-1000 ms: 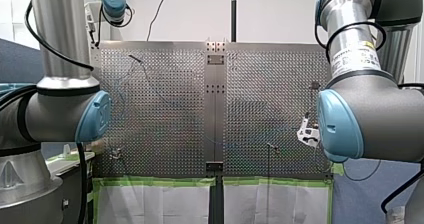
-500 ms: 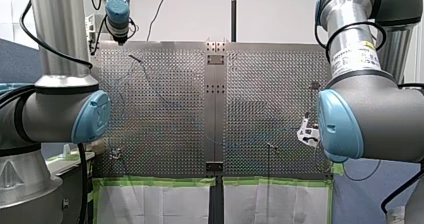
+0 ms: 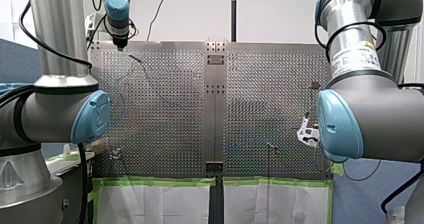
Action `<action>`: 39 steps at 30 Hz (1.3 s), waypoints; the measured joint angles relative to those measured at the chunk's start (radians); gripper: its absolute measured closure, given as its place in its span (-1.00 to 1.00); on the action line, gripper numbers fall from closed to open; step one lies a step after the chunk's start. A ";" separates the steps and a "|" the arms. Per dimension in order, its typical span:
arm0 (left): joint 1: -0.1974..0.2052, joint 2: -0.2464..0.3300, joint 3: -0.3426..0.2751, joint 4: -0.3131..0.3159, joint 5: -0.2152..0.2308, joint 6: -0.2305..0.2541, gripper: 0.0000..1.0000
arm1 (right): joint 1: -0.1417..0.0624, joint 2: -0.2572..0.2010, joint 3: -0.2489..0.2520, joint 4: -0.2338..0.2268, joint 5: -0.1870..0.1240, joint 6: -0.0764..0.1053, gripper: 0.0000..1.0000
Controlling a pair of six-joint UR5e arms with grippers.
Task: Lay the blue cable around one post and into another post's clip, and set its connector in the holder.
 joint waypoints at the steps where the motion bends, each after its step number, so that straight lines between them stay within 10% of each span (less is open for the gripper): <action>1: -0.001 0.000 0.000 -0.008 0.001 0.007 -1.00 | 0.000 0.000 0.000 0.000 0.000 0.000 1.00; 18: -0.004 0.000 0.000 -0.152 -0.001 0.082 -1.00 | 0.000 0.000 0.000 -0.004 0.000 -0.001 1.00; 39: -0.006 0.000 0.000 -0.160 -0.003 0.080 -1.00 | 0.000 0.000 0.000 -0.007 0.000 0.000 1.00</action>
